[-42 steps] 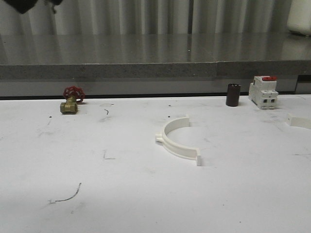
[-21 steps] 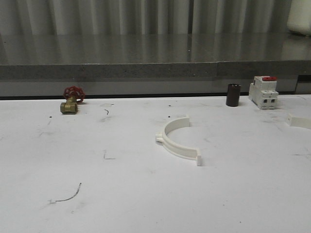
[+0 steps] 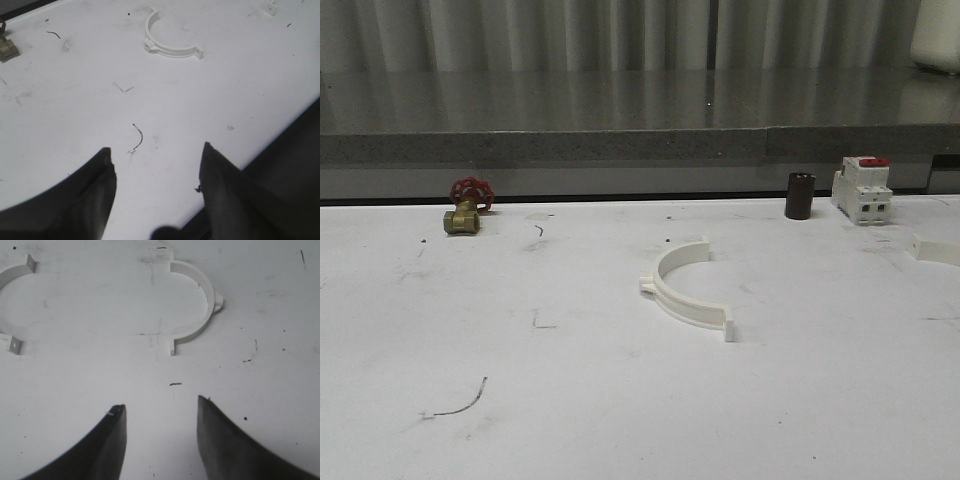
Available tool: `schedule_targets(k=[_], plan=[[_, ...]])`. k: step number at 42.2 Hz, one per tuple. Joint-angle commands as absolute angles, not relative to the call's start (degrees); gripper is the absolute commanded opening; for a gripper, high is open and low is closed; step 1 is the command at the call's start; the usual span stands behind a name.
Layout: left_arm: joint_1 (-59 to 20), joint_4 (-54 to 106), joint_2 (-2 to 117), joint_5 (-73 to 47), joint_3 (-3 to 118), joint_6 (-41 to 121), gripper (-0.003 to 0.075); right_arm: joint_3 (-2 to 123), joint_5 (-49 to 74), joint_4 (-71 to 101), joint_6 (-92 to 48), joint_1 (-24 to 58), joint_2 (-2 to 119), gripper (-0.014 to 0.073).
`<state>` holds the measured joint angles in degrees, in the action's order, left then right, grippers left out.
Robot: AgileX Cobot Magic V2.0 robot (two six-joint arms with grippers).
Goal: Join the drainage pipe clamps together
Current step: 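Move the right gripper down onto the second white half-ring clamp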
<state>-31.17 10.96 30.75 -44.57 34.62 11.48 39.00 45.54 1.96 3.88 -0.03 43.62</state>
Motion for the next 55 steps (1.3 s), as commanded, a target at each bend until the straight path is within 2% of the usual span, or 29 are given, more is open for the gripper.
schedule_targets(k=[1, 21, 33, 39, 55], plan=[[-31.2, 12.1, 30.8, -40.9, 36.1, 11.3, 0.0375, 40.8, 42.6, 1.3, 3.8, -0.4, 43.6, 0.0367], [-31.2, 12.1, 30.8, -40.9, 36.1, 11.3, 0.0375, 40.8, 43.2, 1.3, 3.8, -0.4, 43.6, 0.0367], [-31.2, 12.1, 30.8, -40.9, 36.1, 11.3, 0.0375, 41.0, 48.4, 0.0, 3.7, -0.4, 45.6, 0.0367], [-31.2, 12.1, 30.8, -40.8, 36.1, 11.3, 0.0375, 43.8, 50.0, 0.4, 3.7, -1.9, 51.8, 0.0367], [-31.2, 12.1, 30.8, -40.7, 36.1, 11.3, 0.0374, 59.0, 54.1, 7.8, -4.3, -13.6, 74.5, 0.0367]])
